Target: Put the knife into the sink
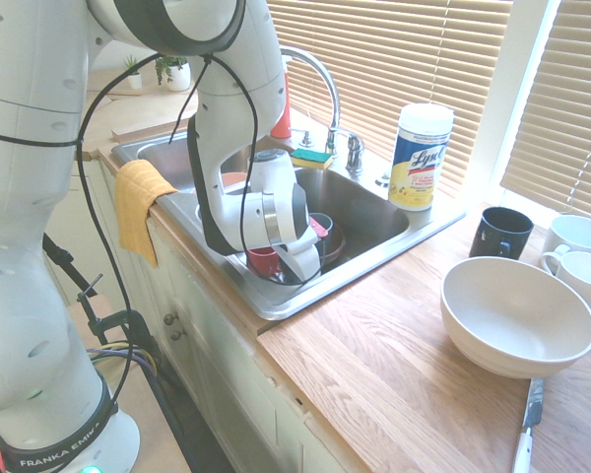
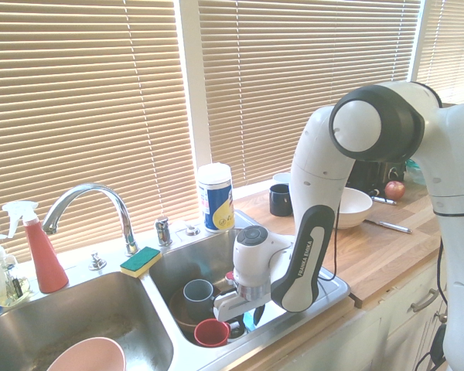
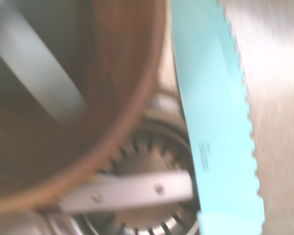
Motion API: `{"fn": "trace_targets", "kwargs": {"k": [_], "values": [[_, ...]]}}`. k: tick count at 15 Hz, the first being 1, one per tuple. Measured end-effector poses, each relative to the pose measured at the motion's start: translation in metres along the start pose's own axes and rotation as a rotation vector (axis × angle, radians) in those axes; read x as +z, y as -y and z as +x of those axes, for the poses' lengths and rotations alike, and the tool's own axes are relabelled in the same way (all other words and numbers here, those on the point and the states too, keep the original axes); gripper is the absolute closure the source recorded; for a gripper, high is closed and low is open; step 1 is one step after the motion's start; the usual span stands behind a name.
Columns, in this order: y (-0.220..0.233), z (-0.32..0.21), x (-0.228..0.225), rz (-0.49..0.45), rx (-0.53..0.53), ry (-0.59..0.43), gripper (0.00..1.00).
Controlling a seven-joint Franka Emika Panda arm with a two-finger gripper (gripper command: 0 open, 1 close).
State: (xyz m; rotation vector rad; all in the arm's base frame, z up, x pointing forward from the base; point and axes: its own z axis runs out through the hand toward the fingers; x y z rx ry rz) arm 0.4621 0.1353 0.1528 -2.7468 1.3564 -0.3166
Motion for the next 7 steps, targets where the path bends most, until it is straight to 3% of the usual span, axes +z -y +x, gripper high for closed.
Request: {"fn": "trace_targets", "kwargs": {"k": [7], "values": [[0.027,0.025,-0.087,0.047,-0.037,-0.025,0.00]]}}
